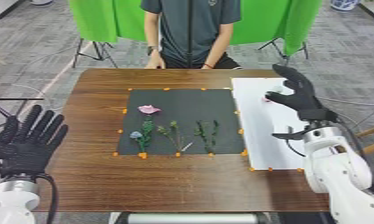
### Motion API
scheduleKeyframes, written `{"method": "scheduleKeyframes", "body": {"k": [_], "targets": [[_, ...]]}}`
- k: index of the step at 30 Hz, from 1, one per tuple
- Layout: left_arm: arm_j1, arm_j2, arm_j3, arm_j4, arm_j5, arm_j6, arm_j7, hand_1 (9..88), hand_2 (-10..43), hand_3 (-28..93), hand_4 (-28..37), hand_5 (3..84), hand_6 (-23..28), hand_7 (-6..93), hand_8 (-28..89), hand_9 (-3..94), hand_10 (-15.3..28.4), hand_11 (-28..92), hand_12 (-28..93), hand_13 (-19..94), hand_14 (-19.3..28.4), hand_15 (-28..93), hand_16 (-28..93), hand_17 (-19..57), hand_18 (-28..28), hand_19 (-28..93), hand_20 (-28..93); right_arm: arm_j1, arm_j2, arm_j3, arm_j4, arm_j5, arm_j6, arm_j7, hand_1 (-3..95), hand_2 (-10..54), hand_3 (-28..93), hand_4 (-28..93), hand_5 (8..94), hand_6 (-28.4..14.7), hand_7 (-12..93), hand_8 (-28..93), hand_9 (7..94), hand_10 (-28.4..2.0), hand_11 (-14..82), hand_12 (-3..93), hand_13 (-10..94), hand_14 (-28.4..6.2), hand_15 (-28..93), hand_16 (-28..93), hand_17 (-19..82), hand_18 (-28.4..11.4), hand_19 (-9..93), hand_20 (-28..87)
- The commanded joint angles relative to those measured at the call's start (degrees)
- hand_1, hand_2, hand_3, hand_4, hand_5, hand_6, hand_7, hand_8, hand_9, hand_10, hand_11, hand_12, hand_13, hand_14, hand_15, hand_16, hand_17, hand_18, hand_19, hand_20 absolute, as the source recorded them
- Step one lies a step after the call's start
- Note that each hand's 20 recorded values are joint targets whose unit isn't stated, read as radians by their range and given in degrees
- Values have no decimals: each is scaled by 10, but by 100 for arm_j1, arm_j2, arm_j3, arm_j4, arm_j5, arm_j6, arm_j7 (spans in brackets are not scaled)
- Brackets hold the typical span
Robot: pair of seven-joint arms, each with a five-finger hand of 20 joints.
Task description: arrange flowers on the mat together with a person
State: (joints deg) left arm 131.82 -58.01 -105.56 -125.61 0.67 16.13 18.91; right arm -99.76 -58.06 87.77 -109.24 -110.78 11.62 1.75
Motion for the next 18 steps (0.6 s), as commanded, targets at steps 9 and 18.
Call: {"method": "scheduleKeyframes", "body": {"k": [9, 18], "targets": [[35, -10, 30, 39, 27, -19, -77, 270, 152, 699, -283, 413, 65, 131, -115, 379, 141, 194, 62, 286, 142, 240, -54, -44, 125, 265, 100, 187, 457, -116, 661, -2612, -173, 2347, 350, -95, 819, -282, 301, -61, 162, -116, 257, -175, 49, 107, 213, -133, 164, -2, 183, -179, 385, 14], [-1, 33, 143, 137, -62, -419, 76, 270, 145, 702, -283, 410, 65, 128, -113, 378, 141, 193, 62, 285, 142, 238, -54, -45, 125, 265, 100, 322, 472, -218, 1032, -2438, -907, 2779, 350, -95, 815, -283, 310, -71, 152, -112, 252, -187, 53, 108, 223, -148, 232, 15, 166, -193, 567, 64]]}}
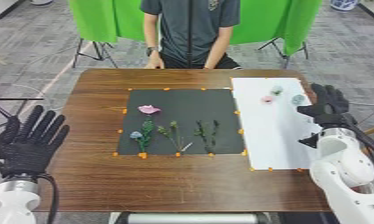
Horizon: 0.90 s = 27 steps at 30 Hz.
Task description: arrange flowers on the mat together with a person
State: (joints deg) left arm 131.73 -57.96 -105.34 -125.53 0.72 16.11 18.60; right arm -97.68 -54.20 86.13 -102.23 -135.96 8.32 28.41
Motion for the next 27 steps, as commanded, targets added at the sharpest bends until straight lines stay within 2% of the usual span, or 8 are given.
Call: {"method": "scheduleKeyframes", "body": {"k": [1, 3, 15, 22, 23, 24, 25, 27], "targets": [[14, 25, 110, 124, -81, -479, 104, 271, 138, 705, -283, 408, 64, 126, -113, 377, 140, 193, 62, 284, 142, 236, -54, -45, 125, 265, 99, 131, 82, -71, 377, 56, -661, 141, 351, -95, 812, -283, 311, -72, 150, -111, 263, -184, 57, 110, 253, -142, 243, 29, 170, -195, 583, 75], [40, 31, 122, 119, 30, -537, 129, 270, 125, 709, -283, 404, 63, 122, -111, 373, 138, 190, 63, 283, 139, 228, -55, -41, 125, 254, 96, 147, 90, -80, 438, 77, -777, 180, 353, -95, 810, -283, 309, -72, 147, -110, 283, -180, 67, 113, 287, -136, 258, 53, 175, -196, 602, 91], [-15, 50, 174, 141, 81, -615, 51, 277, 117, 714, -283, 398, 56, 116, -108, 371, 133, 174, 63, 288, 128, 197, -47, -36, 126, 235, 102, -40, -41, 18, 552, 455, -1237, 251, 375, -95, 809, -283, 325, -63, 158, -114, 315, -172, 81, 124, 319, -129, 308, 102, 193, -198, 707, 190], [42, 28, 200, 81, 93, -482, 143, 280, 119, 715, -283, 399, 55, 120, -108, 372, 133, 174, 67, 288, 132, 200, -41, -37, 127, 232, 105, -55, 23, -249, 600, 292, -1002, 36, 418, -95, 795, -283, 376, -42, 200, -131, 376, -142, 113, 138, 370, -105, 336, 117, 208, -193, 712, 224], [51, 39, 241, 45, 54, -351, 285, 280, 120, 714, -283, 399, 56, 121, -108, 372, 134, 174, 67, 289, 133, 201, -40, -37, 127, 233, 106, -15, 9, -299, 615, 288, -1038, 6, 427, -95, 796, -283, 390, -34, 213, -137, 393, -133, 121, 140, 387, -99, 345, 122, 213, -190, 715, 231], [39, 79, 310, -35, -68, -32, 505, 280, 120, 714, -283, 401, 57, 123, -108, 375, 134, 177, 69, 290, 135, 204, -38, -37, 127, 233, 107, 37, -10, -354, 613, 343, -1094, 80, 437, -95, 792, -283, 408, -23, 229, -146, 414, -122, 128, 140, 411, -95, 357, 128, 219, -188, 717, 239], [28, 78, 313, -44, -107, 17, 550, 280, 121, 720, -283, 409, 59, 128, -108, 382, 136, 184, 72, 298, 138, 213, -36, -37, 129, 237, 109, 66, -22, -398, 602, 444, -1106, 167, 448, -95, 787, -283, 429, -12, 244, -159, 440, -103, 137, 141, 439, -89, 360, 133, 224, -185, 716, 249], [51, 88, 288, -34, -97, -66, 542, 282, 122, 729, -283, 421, 61, 136, -109, 390, 138, 191, 74, 306, 140, 225, -34, -34, 131, 242, 112, 91, -28, -532, 648, 375, -855, 261, 474, -95, 775, -283, 487, 5, 260, -171, 526, -92, 163, 140, 512, -78, 368, 145, 240, -184, 721, 265]]}}
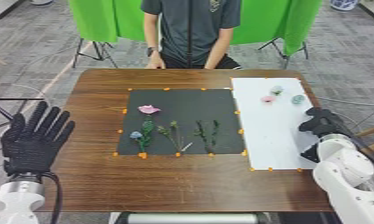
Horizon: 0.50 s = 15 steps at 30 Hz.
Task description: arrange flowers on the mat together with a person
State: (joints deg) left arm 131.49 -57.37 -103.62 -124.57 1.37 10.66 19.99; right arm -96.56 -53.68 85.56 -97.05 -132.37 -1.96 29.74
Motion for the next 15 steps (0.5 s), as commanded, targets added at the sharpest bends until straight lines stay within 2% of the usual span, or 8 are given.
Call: {"method": "scheduleKeyframes", "body": {"k": [1, 2, 4, 7, 8, 10, 13, 15], "targets": [[94, 27, 102, -149, -156, 499, 416, 282, 122, 733, -283, 423, 62, 139, -110, 394, 139, 193, 74, 307, 140, 229, -35, -34, 131, 244, 113, 6, -74, -536, 160, -38, 237, 156, 488, -95, 769, -283, 516, 12, 269, -172, 562, -91, 178, 143, 545, -74, 381, 155, 251, -184, 730, 274], [53, 29, 111, -122, -126, 456, 382, 282, 122, 735, -283, 423, 62, 140, -112, 397, 141, 194, 74, 309, 139, 232, -36, -34, 132, 244, 114, 6, -58, -582, 163, -32, 316, 210, 495, -95, 763, -283, 526, 16, 274, -176, 576, -89, 183, 147, 558, -70, 378, 181, 255, -183, 731, 282], [92, 5, 81, -140, -94, 420, 327, 282, 122, 735, -283, 424, 61, 142, -114, 398, 141, 194, 73, 309, 139, 235, -38, -35, 132, 246, 115, 10, -55, -646, 168, -18, 431, 260, 544, -95, 699, -283, 567, 26, 291, -181, 633, -87, 204, 164, 601, -52, 361, 284, 275, -183, 743, 317], [104, -4, 85, -146, -101, 422, 314, 282, 122, 735, -283, 424, 62, 142, -116, 398, 141, 194, 72, 309, 138, 238, -41, -35, 132, 246, 116, -23, -41, -669, 44, 169, 637, 293, 608, -95, 633, -283, 630, 24, 353, -78, 764, -69, 91, 324, 673, -32, 344, 378, 323, -180, 788, 397], [111, -6, 85, -150, -108, 429, 316, 282, 122, 734, -283, 424, 62, 142, -116, 398, 140, 195, 72, 309, 138, 238, -42, -35, 131, 246, 116, -46, -30, -676, -33, 140, 697, 261, 612, -95, 634, -283, 645, 21, 364, -67, 784, -68, 87, 339, 689, -30, 346, 385, 333, -179, 798, 409], [173, -17, 31, -178, -114, 508, 266, 282, 122, 734, -283, 424, 62, 142, -116, 398, 141, 195, 72, 309, 138, 239, -43, -35, 132, 246, 116, -176, -6, -712, -337, 219, 828, 212, 615, -95, 642, -283, 654, 20, 368, -61, 798, -67, 87, 351, 697, -30, 343, 392, 339, -179, 803, 418], [255, -51, -35, -189, -145, 516, 334, 283, 123, 733, -283, 424, 62, 141, -116, 398, 141, 195, 72, 309, 138, 239, -44, -35, 132, 247, 116, -209, 21, -786, -826, 91, 663, -159, 608, -95, 653, -283, 654, 16, 362, -62, 794, -70, 80, 355, 692, -33, 337, 394, 339, -179, 796, 419], [222, -35, -27, -179, -141, 511, 343, 283, 123, 732, -283, 424, 62, 141, -116, 398, 141, 194, 72, 309, 138, 239, -44, -35, 132, 247, 116, -182, 75, -940, -1158, 2, 881, -313, 605, -95, 656, -283, 654, 15, 359, -62, 791, -71, 78, 354, 689, -34, 334, 392, 337, -178, 790, 417]]}}
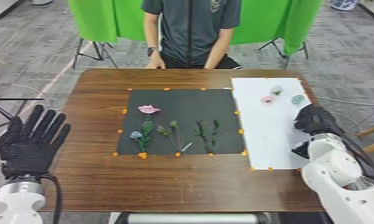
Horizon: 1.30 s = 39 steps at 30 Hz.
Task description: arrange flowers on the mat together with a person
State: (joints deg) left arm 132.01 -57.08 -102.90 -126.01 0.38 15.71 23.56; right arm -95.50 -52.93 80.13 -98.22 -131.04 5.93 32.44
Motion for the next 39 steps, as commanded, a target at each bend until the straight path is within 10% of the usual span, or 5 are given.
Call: {"method": "scheduleKeyframes", "body": {"k": [1, 10, 39], "targets": [[147, -57, -84, -26, -28, -12, -24, 283, 123, 732, -283, 424, 63, 141, -115, 398, 141, 194, 72, 310, 138, 240, -45, -35, 132, 247, 116, -262, 1, -445, -1198, -155, 108, -745, 604, -95, 658, -283, 654, 14, 358, -61, 792, -71, 78, 353, 688, -34, 333, 391, 336, -179, 789, 417], [76, -32, -10, -17, -47, 116, -109, 281, 124, 730, -283, 424, 63, 141, -115, 397, 142, 193, 73, 309, 139, 242, -46, -34, 131, 248, 116, 994, -385, -1875, -1565, -131, -166, -1639, 598, -95, 663, -283, 648, 11, 348, -58, 781, -72, 75, 353, 679, -31, 329, 393, 332, -175, 782, 419], [-288, 145, 375, 136, -3, 166, -363, 280, 137, 721, -283, 440, 56, 141, -118, 412, 135, 190, 70, 303, 148, 265, -48, -40, 131, 260, 116, 2838, -1912, -4215, 805, -827, -176, -1746, 588, -95, 683, -283, 616, 13, 316, -71, 728, -73, 108, 309, 607, -37, 319, 362, 315, -167, 747, 397]]}}
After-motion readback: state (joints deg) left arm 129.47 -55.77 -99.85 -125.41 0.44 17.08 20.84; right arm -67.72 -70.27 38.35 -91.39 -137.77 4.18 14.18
